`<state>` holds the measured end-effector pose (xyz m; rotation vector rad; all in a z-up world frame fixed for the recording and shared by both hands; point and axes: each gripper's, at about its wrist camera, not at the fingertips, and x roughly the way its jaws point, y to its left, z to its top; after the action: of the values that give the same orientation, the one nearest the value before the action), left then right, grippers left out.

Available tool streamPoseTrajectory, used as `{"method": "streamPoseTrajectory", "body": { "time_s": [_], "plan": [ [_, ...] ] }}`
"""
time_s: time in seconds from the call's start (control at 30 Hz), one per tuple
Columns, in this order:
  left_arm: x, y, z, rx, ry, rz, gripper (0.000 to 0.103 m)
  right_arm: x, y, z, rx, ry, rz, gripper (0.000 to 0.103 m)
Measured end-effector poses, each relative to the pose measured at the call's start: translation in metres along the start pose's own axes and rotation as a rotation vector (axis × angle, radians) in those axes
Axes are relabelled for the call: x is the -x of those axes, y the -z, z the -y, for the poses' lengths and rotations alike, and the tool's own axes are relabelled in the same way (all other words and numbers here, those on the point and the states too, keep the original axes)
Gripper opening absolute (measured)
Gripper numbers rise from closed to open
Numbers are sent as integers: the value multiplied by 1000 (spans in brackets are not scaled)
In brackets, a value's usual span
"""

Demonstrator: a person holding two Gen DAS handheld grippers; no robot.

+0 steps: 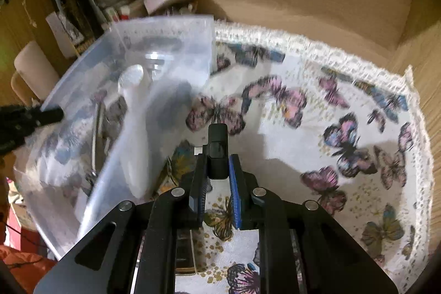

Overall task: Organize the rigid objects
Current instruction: 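Grasp the small black object beside the box with the right tool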

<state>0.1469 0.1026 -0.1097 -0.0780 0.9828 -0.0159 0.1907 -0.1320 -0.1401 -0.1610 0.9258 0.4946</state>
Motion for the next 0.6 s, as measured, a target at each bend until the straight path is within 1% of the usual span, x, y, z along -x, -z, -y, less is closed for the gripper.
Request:
{"method": "streamPoseTrajectory", "body": {
  "time_s": [0.17,0.4,0.5,0.6],
  "plan": [
    [0,0,0,0,0,0,10,29,-16,-9,19,-3,86,14],
    [0,0,0,0,0,0,10,60,-40,-40,101,-24,194,14],
    [0,0,0,0,0,0,10,65,-47,-54,138,-42,218,14],
    [0,0,0,0,0,0,10,60,-52,-66,170,-62,217,14]
  ]
}}
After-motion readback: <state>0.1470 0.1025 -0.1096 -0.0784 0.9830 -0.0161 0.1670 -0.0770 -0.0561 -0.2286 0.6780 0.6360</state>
